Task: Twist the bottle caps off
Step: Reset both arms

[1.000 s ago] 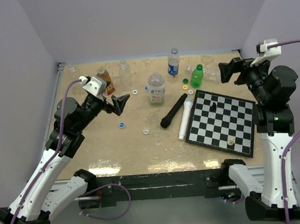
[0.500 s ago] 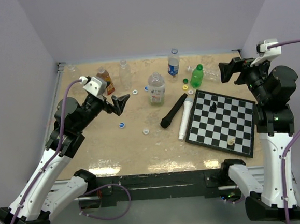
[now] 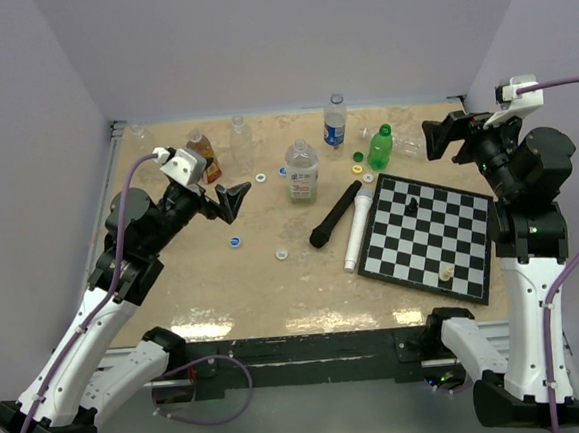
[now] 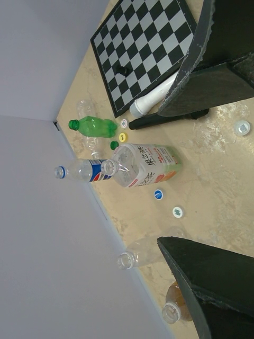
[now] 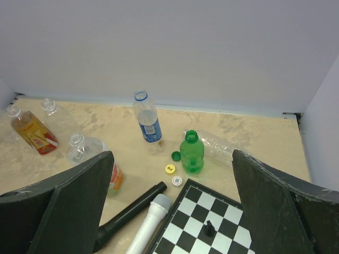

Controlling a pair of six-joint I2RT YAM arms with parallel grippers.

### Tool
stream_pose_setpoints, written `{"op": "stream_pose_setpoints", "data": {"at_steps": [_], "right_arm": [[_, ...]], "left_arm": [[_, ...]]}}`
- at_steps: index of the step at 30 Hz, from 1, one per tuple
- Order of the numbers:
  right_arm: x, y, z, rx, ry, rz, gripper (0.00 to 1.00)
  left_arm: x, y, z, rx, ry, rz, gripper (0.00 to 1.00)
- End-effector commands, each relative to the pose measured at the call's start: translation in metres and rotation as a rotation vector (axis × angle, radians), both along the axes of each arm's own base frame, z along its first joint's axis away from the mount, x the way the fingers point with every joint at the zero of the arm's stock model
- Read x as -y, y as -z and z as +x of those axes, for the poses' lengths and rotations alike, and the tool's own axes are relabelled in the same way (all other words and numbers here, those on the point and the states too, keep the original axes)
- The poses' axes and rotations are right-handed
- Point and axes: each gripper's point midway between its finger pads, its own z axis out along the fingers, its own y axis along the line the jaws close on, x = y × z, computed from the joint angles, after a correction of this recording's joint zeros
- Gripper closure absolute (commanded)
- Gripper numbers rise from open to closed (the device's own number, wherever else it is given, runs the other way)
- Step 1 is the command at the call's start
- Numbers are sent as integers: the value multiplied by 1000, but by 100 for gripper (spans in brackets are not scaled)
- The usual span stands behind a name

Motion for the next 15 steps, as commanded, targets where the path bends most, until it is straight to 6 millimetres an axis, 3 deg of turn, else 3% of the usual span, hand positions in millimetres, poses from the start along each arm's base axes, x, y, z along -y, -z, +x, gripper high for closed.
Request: {"op": "stream_pose_setpoints", "data": {"at_steps": [1,15], "right_arm": [[-1,-15,-4,55,-4,5,2],[-2,-12,-2,45,-13,3,2]], "left_arm": [[-3,-7,2,37,-12,-11,0],[-3,-5,3,32,-14,-7,0]]}}
